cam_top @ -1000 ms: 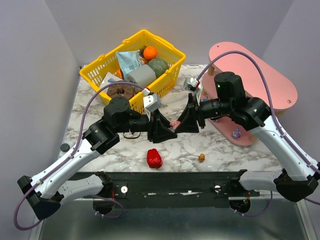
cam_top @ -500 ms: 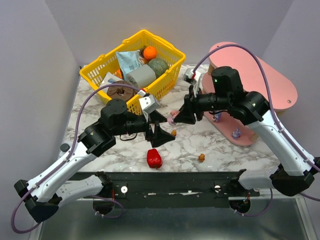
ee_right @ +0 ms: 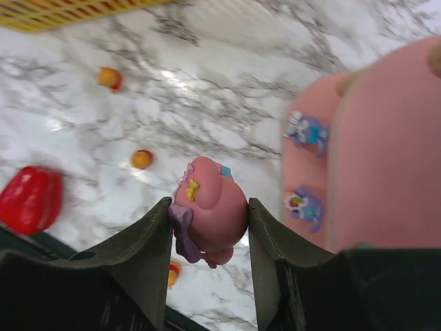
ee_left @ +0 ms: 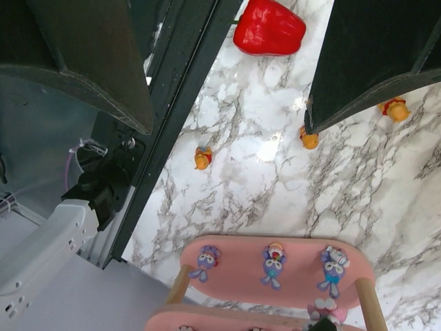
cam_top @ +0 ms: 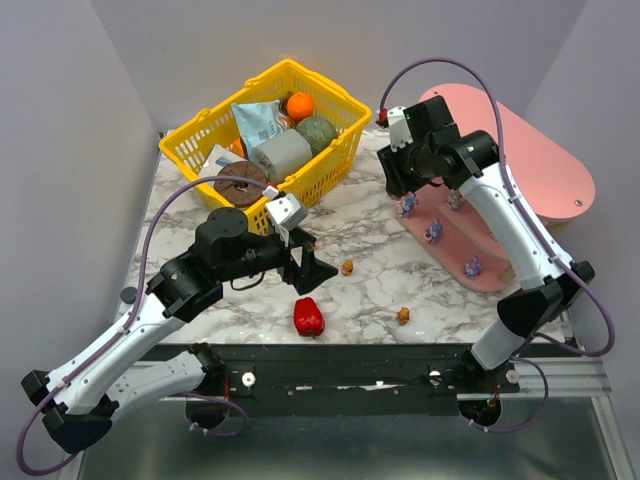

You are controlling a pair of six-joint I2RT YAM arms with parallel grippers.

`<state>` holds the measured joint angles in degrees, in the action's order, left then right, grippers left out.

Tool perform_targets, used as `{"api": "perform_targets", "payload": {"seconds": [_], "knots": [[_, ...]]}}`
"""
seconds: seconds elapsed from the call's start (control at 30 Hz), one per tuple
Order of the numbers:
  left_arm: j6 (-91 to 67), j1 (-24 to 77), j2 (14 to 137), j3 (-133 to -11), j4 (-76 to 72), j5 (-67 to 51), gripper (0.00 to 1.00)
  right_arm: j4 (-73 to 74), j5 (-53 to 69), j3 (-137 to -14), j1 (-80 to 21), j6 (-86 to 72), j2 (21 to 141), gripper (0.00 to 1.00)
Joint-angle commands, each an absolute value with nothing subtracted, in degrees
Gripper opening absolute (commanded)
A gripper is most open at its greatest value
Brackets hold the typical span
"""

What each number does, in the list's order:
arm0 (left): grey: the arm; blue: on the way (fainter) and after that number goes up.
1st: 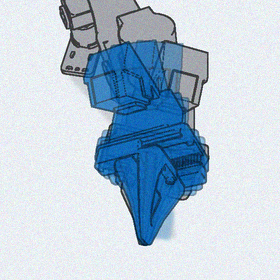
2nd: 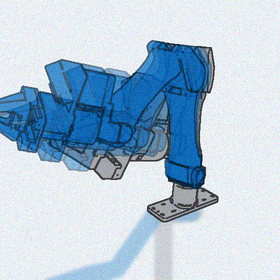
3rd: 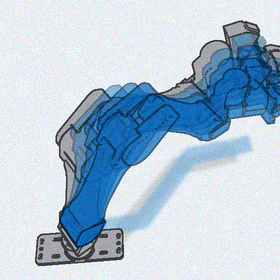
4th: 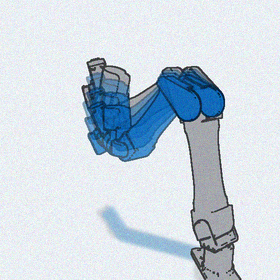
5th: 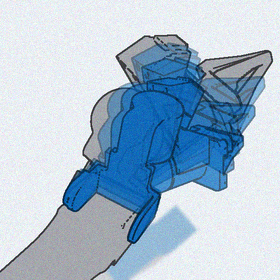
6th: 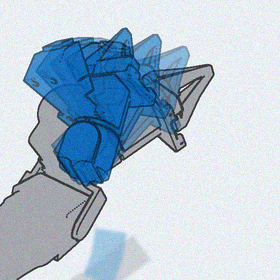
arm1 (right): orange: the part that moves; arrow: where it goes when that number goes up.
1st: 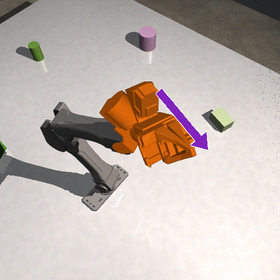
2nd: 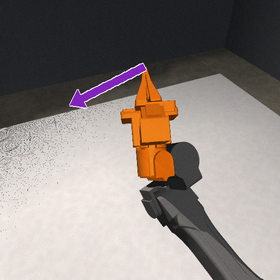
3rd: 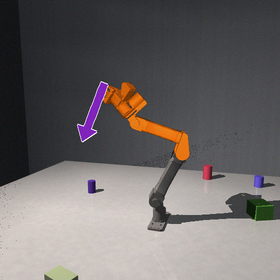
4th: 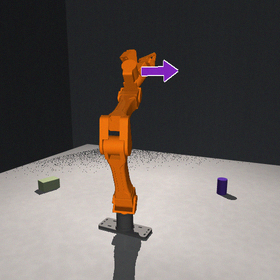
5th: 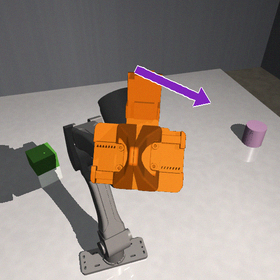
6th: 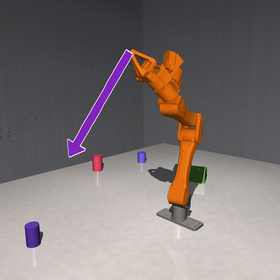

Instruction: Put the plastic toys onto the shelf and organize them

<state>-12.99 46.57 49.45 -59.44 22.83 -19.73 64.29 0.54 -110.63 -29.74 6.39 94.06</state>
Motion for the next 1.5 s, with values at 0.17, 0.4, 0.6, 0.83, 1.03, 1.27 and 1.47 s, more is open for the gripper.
{"api": "perform_targets", "payload": {"seconds": [0.17, 0.4, 0.6, 0.83, 1.03, 1.27, 1.47], "knots": [[-13.4, 46.2, 50.3, -57.3, 21.7, -19.3, 0.99, 64.2, -17.5, -113.9, -27.9, 12.7, 98.7, 0.01], [-12.7, 46.0, 50.5, -56.7, 21.5, -19.8, 0.99, 60.9, -21.5, -111.5, -27.9, 13.1, 99.8, 0.01], [-12.3, 45.2, 50.9, -56.1, 21.2, -20.5, 0.99, 56.7, -21.6, -108.0, -27.7, 14.2, 99.0, 0.01], [-12.4, 44.4, 50.8, -55.1, 20.7, -21.1, 0.99, 54.2, -23.6, -104.8, -27.6, 14.9, 99.0, 0.01], [-12.4, 43.6, 51.2, -55.0, 20.7, -22.0, 0.99, 51.0, -25.7, -103.0, -27.6, 16.1, 98.8, 0.03], [-12.7, 42.8, 51.2, -54.5, 20.2, -22.5, 0.99, 49.8, -27.3, -102.4, -27.5, 17.2, 99.5, 0.14], [-12.8, 42.4, 51.0, -54.1, 20.2, -22.9, 0.99, 49.7, -28.1, -101.9, -27.5, 17.0, 99.6, 0.2]]}}
